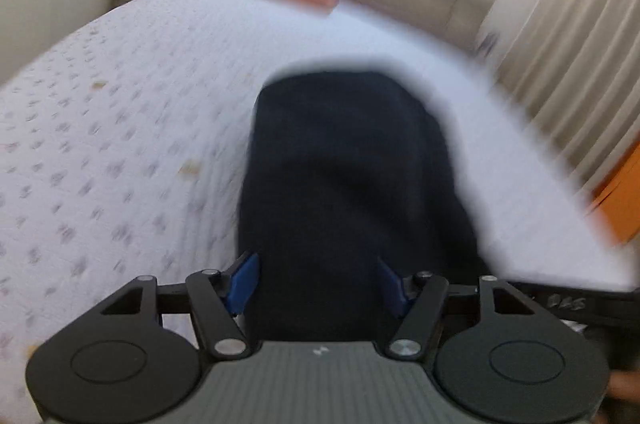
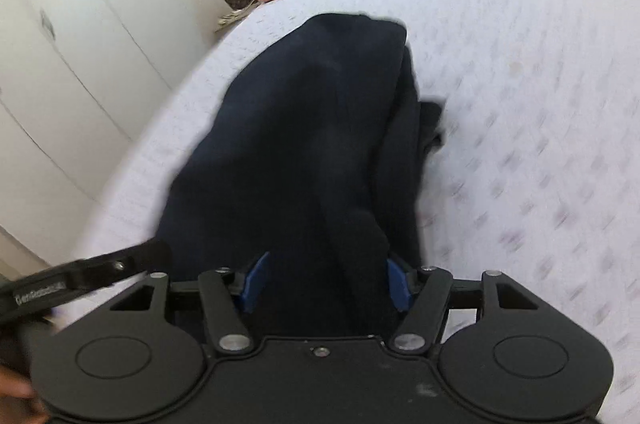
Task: Fold large clothes
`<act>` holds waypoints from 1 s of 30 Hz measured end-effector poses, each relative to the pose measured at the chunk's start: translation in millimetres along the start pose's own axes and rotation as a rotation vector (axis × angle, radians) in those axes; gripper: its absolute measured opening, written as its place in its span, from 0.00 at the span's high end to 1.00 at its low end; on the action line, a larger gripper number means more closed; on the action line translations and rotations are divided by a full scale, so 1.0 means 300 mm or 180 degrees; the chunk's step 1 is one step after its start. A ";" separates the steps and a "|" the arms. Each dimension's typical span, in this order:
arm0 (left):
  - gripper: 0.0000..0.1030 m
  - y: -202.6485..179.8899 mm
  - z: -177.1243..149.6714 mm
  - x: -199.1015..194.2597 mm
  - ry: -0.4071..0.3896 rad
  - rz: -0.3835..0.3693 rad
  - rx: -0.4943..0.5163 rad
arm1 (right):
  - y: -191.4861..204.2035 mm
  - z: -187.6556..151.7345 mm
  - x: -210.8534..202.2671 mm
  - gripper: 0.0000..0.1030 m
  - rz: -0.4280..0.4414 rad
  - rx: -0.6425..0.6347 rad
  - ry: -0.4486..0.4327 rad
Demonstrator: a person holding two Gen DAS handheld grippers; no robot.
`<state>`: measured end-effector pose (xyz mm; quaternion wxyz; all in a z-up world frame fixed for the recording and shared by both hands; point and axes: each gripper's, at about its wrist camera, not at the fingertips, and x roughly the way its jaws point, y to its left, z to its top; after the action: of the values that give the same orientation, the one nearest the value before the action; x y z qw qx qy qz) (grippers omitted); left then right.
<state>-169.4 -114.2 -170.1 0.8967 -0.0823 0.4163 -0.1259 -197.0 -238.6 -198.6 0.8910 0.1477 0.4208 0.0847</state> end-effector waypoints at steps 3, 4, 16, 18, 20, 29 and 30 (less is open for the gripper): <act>0.28 0.010 -0.051 -0.005 0.0128 0.0090 -0.0079 | -0.064 -0.087 0.048 0.27 -0.0228 -0.0046 0.0427; 0.30 0.040 -0.058 -0.013 0.0261 -0.0022 -0.0295 | -0.083 -0.107 0.034 0.27 -0.0235 0.0056 0.0415; 0.38 -0.140 -0.103 -0.324 -0.0096 -0.0101 -0.0166 | -0.086 -0.112 -0.389 0.23 -0.0486 0.0409 -0.0009; 0.38 -0.192 -0.092 -0.400 -0.0286 -0.0051 -0.0060 | -0.022 -0.098 -0.482 0.21 -0.0577 0.0208 -0.0278; 0.36 -0.235 -0.075 -0.496 -0.0499 -0.0028 0.0039 | 0.049 -0.096 -0.582 0.18 -0.0730 -0.0025 -0.0571; 0.30 -0.386 -0.043 -0.809 -0.1007 -0.0103 0.0454 | 0.165 -0.119 -0.777 0.16 -0.0750 -0.0250 -0.0975; 0.29 -0.400 -0.048 -0.824 -0.1037 -0.0102 0.0488 | 0.158 -0.120 -0.781 0.16 -0.0715 -0.0191 -0.0962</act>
<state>-352.9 -156.7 30.6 0.9538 -0.0395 0.2534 -0.1565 -374.3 -251.5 -34.6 0.9519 0.0842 0.2934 -0.0260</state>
